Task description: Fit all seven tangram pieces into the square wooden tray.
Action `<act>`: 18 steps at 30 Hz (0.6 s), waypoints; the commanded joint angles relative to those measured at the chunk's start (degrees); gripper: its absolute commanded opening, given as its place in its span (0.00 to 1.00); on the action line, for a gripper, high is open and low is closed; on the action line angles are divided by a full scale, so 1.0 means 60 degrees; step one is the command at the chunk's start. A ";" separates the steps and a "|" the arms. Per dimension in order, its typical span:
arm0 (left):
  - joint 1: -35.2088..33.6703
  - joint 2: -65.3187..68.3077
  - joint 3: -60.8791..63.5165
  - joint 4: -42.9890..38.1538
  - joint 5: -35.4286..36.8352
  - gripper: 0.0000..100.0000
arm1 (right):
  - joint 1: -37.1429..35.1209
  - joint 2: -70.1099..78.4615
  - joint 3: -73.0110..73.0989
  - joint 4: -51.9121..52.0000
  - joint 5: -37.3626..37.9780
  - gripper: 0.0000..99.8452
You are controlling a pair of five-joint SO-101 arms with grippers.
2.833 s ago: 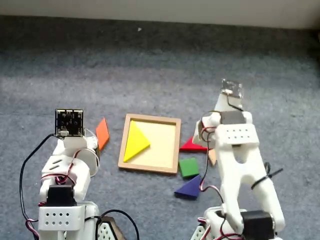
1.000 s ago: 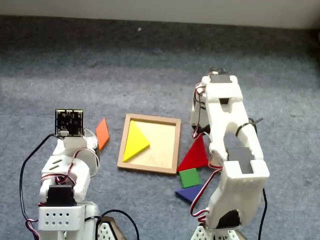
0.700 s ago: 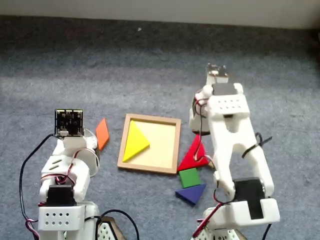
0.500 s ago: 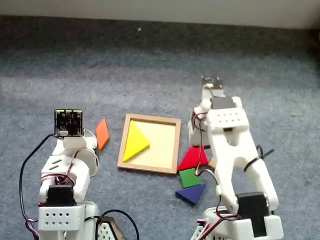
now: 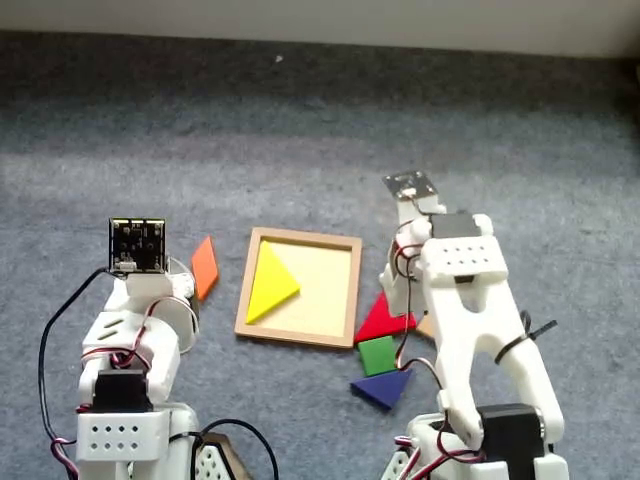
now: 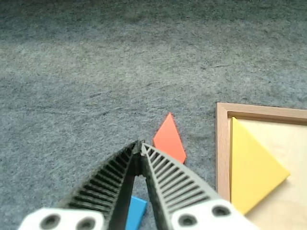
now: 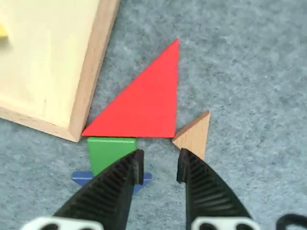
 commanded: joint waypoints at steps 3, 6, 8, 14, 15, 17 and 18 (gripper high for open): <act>-0.0095 -0.0139 -0.0081 0.0088 0.0059 0.00 | -0.0286 0.1443 -0.0125 -0.0740 -0.1070 0.12; -0.0095 -0.0139 -0.0081 0.0088 0.0059 0.00 | -0.0593 0.2147 -0.0125 -0.1238 -0.1700 0.15; -0.0095 -0.0139 -0.0081 0.0088 0.0059 0.00 | -0.0813 0.2469 -0.0139 -0.1429 -0.1846 0.17; -0.0095 -0.0139 -0.0081 0.0088 0.0059 0.00 | -0.1106 0.2791 -0.0520 -0.1458 -0.2462 0.18; -0.0095 -0.0139 -0.0095 0.0088 0.0059 0.00 | -0.1106 0.2908 -0.0652 -0.1429 -0.2579 0.18; -0.0095 -0.0139 -0.0095 0.0088 0.0059 0.00 | -0.1106 0.3216 -0.0960 -0.1414 -0.2696 0.18; -0.0095 -0.0139 -0.0095 0.0088 0.0059 0.00 | -0.1121 0.3436 -0.1106 -0.1399 -0.2681 0.18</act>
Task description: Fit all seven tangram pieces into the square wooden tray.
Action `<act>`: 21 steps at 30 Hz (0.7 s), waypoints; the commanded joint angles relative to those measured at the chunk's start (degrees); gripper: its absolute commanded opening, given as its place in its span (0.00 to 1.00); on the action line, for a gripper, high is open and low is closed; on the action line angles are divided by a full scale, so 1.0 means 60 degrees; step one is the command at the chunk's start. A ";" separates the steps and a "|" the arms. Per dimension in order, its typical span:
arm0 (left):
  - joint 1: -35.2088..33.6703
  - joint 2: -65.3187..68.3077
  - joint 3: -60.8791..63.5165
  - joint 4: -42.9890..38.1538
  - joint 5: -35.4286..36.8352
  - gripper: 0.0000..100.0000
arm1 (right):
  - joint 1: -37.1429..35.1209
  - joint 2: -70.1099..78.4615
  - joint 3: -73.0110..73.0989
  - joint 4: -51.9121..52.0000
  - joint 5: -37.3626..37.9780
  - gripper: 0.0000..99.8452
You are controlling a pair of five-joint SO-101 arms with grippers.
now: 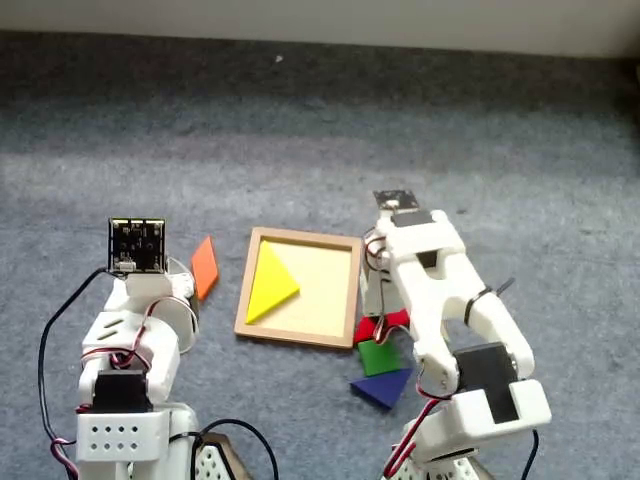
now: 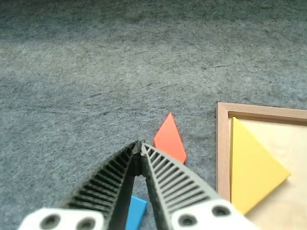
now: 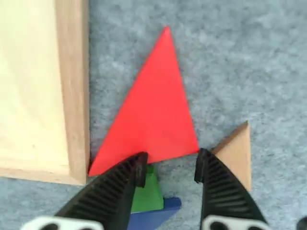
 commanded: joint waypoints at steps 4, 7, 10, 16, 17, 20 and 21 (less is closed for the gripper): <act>-0.0081 -0.0139 -0.0095 0.0088 0.0059 0.00 | -0.0242 0.1223 -0.0989 0.0125 -0.0176 0.18; -0.0081 -0.0139 -0.0095 0.0088 0.0059 0.00 | -0.0242 0.1297 -0.1590 0.0901 -0.0132 0.18; -0.0081 -0.0139 -0.0095 0.0088 0.0059 0.00 | -0.0256 0.1092 -0.1912 0.1150 -0.0132 0.18; -0.0081 -0.0139 -0.0095 0.0088 0.0059 0.00 | -0.0842 0.0374 -0.1897 0.1209 -0.0132 0.13; -0.0081 -0.0139 -0.0095 0.0088 0.0059 0.00 | -0.0930 0.0256 -0.1897 0.1209 -0.0147 0.13; -0.0095 -0.0139 -0.0095 0.0088 0.0059 0.00 | -0.0945 -0.0007 -0.1897 0.1209 -0.0147 0.13; -0.0095 -0.0139 -0.0095 0.0088 0.0059 0.00 | -0.0842 -0.0095 -0.1897 0.1209 -0.0147 0.13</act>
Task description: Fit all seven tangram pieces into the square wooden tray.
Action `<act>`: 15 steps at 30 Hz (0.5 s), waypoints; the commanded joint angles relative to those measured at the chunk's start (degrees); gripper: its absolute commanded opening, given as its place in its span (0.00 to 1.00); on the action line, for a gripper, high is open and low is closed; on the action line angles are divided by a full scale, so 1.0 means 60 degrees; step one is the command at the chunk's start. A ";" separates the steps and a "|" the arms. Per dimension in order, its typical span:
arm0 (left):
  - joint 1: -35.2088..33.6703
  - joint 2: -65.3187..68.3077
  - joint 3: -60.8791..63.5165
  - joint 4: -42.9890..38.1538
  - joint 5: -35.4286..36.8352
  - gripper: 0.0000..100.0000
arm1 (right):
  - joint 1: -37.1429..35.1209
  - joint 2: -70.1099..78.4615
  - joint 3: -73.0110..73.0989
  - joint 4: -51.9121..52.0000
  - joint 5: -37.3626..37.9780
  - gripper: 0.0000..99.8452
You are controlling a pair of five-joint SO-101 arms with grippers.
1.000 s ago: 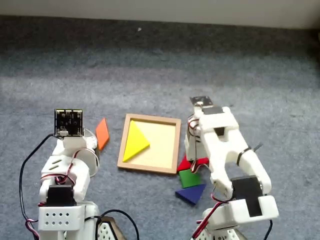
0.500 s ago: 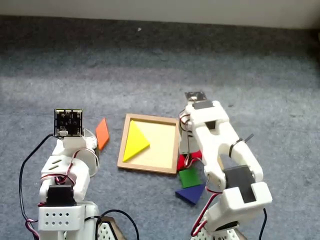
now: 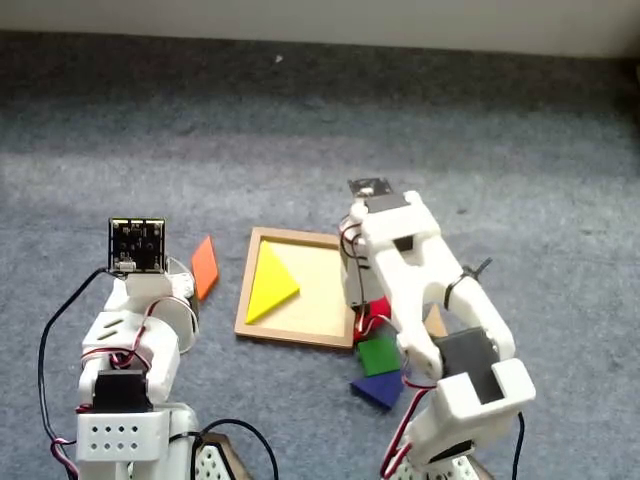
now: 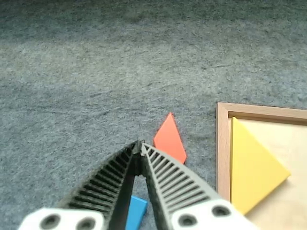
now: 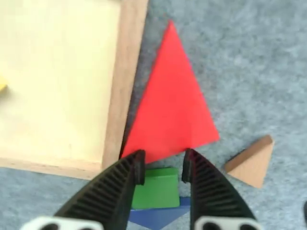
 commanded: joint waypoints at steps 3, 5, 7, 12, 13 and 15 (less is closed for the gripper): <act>-0.0095 -0.0139 -0.0095 0.0088 0.0059 0.00 | 0.0271 -0.0872 -0.0256 0.0110 -0.0044 0.13; -0.0095 -0.0139 -0.0095 0.0088 -0.0015 0.00 | 0.0374 -0.1018 -0.0242 0.0110 0.0161 0.13; -0.0095 -0.0139 -0.0095 0.0088 -0.0190 0.00 | 0.0403 -0.1121 -0.0242 0.0198 0.0952 0.13; -0.0095 -0.0139 -0.0081 0.0088 -0.0190 0.00 | 0.0520 -0.1092 -0.0242 0.0374 0.1612 0.15; -0.0095 -0.0139 -0.0081 0.0088 -0.0190 0.00 | 0.0520 -0.1092 -0.0242 0.0359 0.1363 0.18; -0.0095 -0.0139 -0.0081 0.0088 -0.0190 0.00 | 0.0520 -0.1092 -0.0242 0.0154 0.0601 0.25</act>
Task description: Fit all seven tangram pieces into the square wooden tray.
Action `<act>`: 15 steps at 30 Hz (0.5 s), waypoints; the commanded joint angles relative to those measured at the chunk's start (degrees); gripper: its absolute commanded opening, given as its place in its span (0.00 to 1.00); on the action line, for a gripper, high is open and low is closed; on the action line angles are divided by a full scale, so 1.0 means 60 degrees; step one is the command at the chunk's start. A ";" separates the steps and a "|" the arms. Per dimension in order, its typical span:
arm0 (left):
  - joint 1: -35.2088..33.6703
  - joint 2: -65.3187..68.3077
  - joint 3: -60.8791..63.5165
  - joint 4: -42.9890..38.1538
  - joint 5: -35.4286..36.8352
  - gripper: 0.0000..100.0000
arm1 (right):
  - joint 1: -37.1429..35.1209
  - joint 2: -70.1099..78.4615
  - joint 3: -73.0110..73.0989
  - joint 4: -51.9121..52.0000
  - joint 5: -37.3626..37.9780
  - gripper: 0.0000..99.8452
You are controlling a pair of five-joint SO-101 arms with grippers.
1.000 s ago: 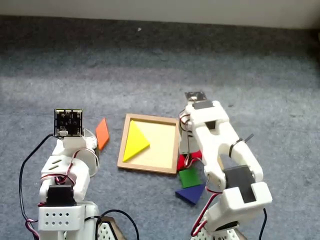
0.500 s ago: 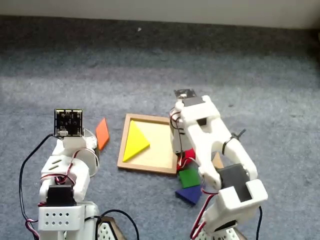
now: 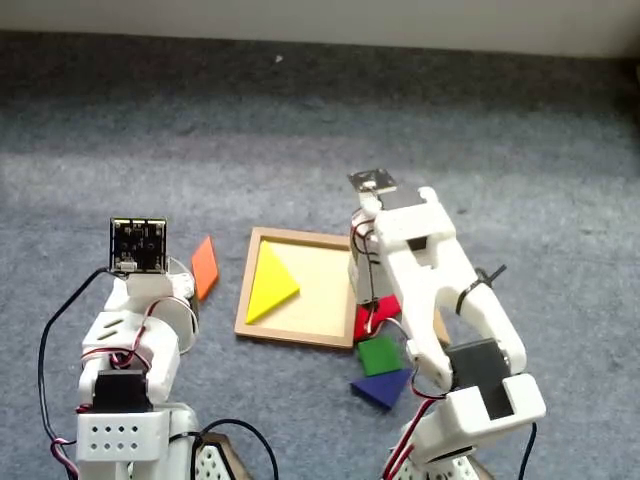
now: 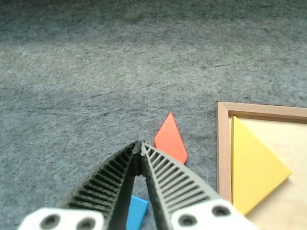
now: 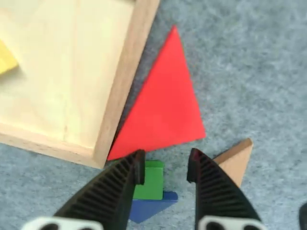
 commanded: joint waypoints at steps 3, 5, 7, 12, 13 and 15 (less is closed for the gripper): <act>-0.0095 -0.0139 -0.0081 0.0088 -0.0059 0.00 | 0.0154 -0.0476 -0.0256 -0.0520 -0.1568 0.34; -0.0095 -0.0139 -0.0081 0.0088 -0.0059 0.00 | 0.0125 -0.0476 -0.0256 -0.0667 -0.1875 0.35; -0.0095 -0.0139 -0.0081 0.0088 -0.0059 0.00 | -0.0007 -0.0476 -0.0242 -0.0813 -0.2110 0.35; -0.0095 -0.0139 -0.0081 0.0088 -0.0059 0.00 | -0.0505 -0.0051 0.0388 -0.1868 -0.2857 0.35; -0.0095 -0.0139 -0.0081 0.0088 -0.0059 0.00 | -0.0535 0.0125 0.0505 -0.2088 -0.2916 0.35; -0.0095 -0.0139 -0.0081 0.0088 -0.0059 0.00 | -0.0520 0.0403 0.0637 -0.2161 -0.2916 0.35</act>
